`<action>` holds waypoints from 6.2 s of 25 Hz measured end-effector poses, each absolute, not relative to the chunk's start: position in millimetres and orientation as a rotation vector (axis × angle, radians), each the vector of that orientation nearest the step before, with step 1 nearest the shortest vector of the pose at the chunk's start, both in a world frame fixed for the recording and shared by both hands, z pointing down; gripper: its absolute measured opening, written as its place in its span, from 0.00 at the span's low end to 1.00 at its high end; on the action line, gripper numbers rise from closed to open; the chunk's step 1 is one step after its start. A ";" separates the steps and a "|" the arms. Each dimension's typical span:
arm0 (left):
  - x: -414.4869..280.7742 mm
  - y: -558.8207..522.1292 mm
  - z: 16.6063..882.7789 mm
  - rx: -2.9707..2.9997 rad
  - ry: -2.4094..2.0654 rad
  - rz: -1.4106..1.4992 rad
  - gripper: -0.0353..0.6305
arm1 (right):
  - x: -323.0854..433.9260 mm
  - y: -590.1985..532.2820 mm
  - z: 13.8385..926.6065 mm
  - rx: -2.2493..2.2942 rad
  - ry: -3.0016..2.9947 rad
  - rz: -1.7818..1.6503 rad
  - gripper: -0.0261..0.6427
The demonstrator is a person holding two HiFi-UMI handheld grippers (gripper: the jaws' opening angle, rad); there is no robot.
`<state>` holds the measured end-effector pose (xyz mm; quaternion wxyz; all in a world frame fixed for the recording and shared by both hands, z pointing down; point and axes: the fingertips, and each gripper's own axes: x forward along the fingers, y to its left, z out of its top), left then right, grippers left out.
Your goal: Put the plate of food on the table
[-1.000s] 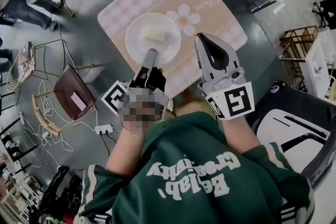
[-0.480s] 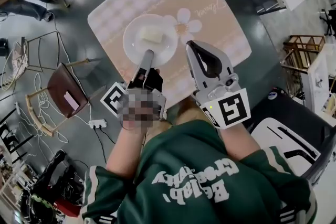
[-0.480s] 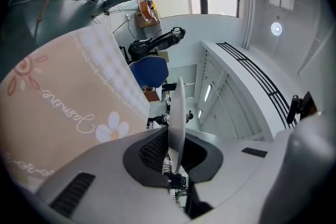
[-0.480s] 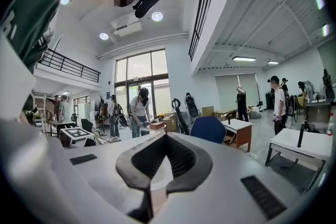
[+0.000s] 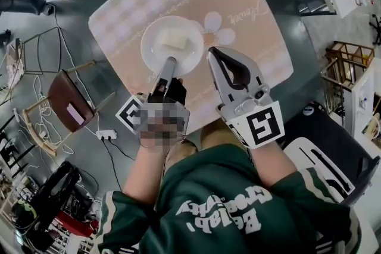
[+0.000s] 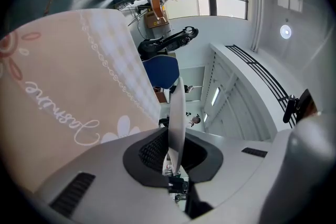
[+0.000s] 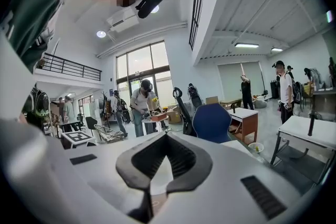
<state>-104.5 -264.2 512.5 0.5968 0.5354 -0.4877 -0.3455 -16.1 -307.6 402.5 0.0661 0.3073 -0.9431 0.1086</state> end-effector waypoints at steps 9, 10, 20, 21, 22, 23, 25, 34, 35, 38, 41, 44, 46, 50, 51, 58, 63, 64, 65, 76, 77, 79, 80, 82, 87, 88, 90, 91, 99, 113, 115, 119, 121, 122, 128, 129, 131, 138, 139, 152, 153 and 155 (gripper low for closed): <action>-110.7 -287.8 558.7 1.167 -1.161 -0.815 0.10 | -30.2 -343.4 446.8 0.911 -2.825 0.381 0.06; -111.1 -289.3 563.2 1.160 -1.165 -0.815 0.10 | -31.0 -346.9 450.6 0.911 -2.824 0.386 0.06; -117.9 -309.2 601.7 1.121 -1.212 -0.785 0.10 | -40.0 -367.9 484.0 0.869 -2.801 0.447 0.06; -117.2 -310.2 605.0 1.117 -1.216 -0.780 0.10 | -39.8 -369.0 487.3 0.864 -2.795 0.455 0.06; -116.3 -311.3 608.4 1.112 -1.218 -0.775 0.10 | -39.5 -370.6 490.2 0.860 -2.792 0.461 0.06; -115.3 -312.5 611.9 1.107 -1.220 -0.769 0.10 | -39.3 -372.5 492.8 0.858 -2.790 0.466 0.06; -113.3 -314.3 619.4 1.095 -1.224 -0.754 0.10 | -38.9 -376.4 498.0 0.855 -2.787 0.476 0.06; -109.0 -316.5 645.4 1.021 -1.237 -0.718 0.10 | -42.2 -384.1 513.8 0.820 -2.786 0.515 0.06; -108.9 -316.5 647.1 1.007 -1.235 -0.723 0.10 | -42.8 -385.0 515.1 0.817 -2.785 0.518 0.06; -108.9 -317.2 650.9 0.987 -1.240 -0.721 0.10 | -43.1 -387.0 519.3 0.808 -2.776 0.530 0.06; -108.8 -316.0 654.7 0.954 -1.252 -0.707 0.10 | -44.3 -387.1 523.6 0.791 -2.766 0.541 0.06; -106.5 -315.3 655.0 0.938 -1.273 -0.660 0.10 | -45.4 -387.9 523.6 0.784 -2.764 0.547 0.06; -106.5 -313.4 657.9 0.929 -1.294 -0.609 0.10 | -47.9 -388.1 523.1 0.772 -2.768 0.546 0.06; -108.4 -306.7 663.9 0.903 -1.318 -0.552 0.16 | -52.4 -387.3 521.8 0.753 -2.772 0.543 0.06; -108.4 -306.1 663.5 0.905 -1.318 -0.550 0.19 | -53.5 -387.5 520.7 0.751 -2.775 0.539 0.06; -105.4 -300.5 656.9 0.902 -1.321 -0.537 0.30 | -59.1 -385.7 517.1 0.734 -2.786 0.522 0.06; -102.7 -288.3 655.5 0.890 -1.324 -0.528 0.31 | -60.9 -384.1 513.2 0.733 -2.796 0.515 0.06; -102.4 -285.8 655.1 0.886 -1.324 -0.528 0.31 | -61.1 -383.3 512.5 0.732 -2.797 0.513 0.06; -102.5 -283.4 654.6 0.884 -1.326 -0.528 0.31 | -61.3 -382.4 511.9 0.731 -2.798 0.512 0.06; -105.6 -268.7 649.6 0.893 -1.338 -0.551 0.33 | -61.0 -368.7 502.5 0.725 -2.810 0.488 0.06; -106.0 -265.6 650.1 0.889 -1.337 -0.551 0.33 | -60.7 -367.3 500.7 0.728 -2.812 0.484 0.06; -107.6 -260.5 650.7 0.888 -1.338 -0.551 0.34 | -60.1 -364.6 497.0 0.735 -2.815 0.473 0.06; -108.4 -258.8 650.5 0.891 -1.340 -0.552 0.34 | -59.4 -363.1 495.5 0.738 -2.816 0.467 0.06; -109.4 -256.5 648.4 0.901 -1.344 -0.555 0.34 | -57.8 -359.2 492.9 0.745 -2.815 0.458 0.06; -109.2 -257.9 635.7 0.948 -1.333 -0.568 0.33 | -55.0 -348.9 482.4 0.766 -2.825 0.432 0.06; -109.7 -259.1 632.5 0.966 -1.331 -0.569 0.33 | -54.3 -347.1 480.0 0.774 -2.828 0.427 0.06; -110.3 -261.1 626.3 1.001 -1.327 -0.578 0.33 | -51.5 -342.9 477.6 0.785 -2.818 0.420 0.06; -110.3 -261.7 623.1 1.017 -1.325 -0.585 0.33 | -49.9 -340.6 476.5 0.790 -2.812 0.413 0.06; -116.2 -256.3 598.4 1.111 -1.318 -0.588 0.18 | -46.5 -324.1 455.9 0.834 -2.822 0.373 0.06; -104.0 -246.1 543.0 1.319 -1.241 -0.550 0.07 | -40.9 -303.6 411.9 0.886 -2.856 0.334 0.06; -100.3 -246.3 527.3 1.389 -1.238 -0.525 0.07 | -40.6 -301.4 406.4 0.889 -2.853 0.335 0.06; -90.7 -245.6 495.7 1.543 -1.252 -0.450 0.07 | -40.1 -296.8 394.1 0.898 -2.853 0.326 0.06; -88.2 -243.7 479.1 1.634 -1.274 -0.391 0.07 | -40.7 -292.5 384.8 0.901 -2.859 0.309 0.06; -87.0 -242.3 470.3 1.679 -1.282 -0.362 0.07 | -40.8 -290.0 379.7 0.902 -2.861 0.298 0.06; -77.7 -231.4 420.8 1.939 -1.322 -0.211 0.07 | -41.8 -275.6 349.7 0.905 -2.882 0.232 0.06; -77.0 -229.2 413.0 1.976 -1.333 -0.189 0.07 | -41.8 -272.1 344.9 0.905 -2.886 0.222 0.06; -76.5 -223.9 397.8 2.039 -1.352 -0.156 0.07 | -42.2 -264.4 336.1 0.903 -2.893 0.210 0.06; -75.4 -202.0 343.7 2.264 -1.446 -0.027 0.07 | -48.4 -233.3 300.5 0.867 -2.926 0.137 0.06; -75.1 -199.3 335.7 2.297 -1.463 -0.006 0.07 | -49.9 -229.4 294.7 0.859 -2.933 0.123 0.06; -77.2 -156.6 261.9 2.563 -1.663 0.128 0.07 | -55.3 -177.2 248.9 0.796 -2.989 -0.009 0.06; -77.3 -153.5 258.4 2.576 -1.673 0.127 0.07 | -55.3 -173.0 247.4 0.790 -2.992 -0.014 0.06; -76.4 -147.8 252.1 2.603 -1.694 0.139 0.07 | -54.7 -165.9 244.8 0.782 -2.994 -0.027 0.06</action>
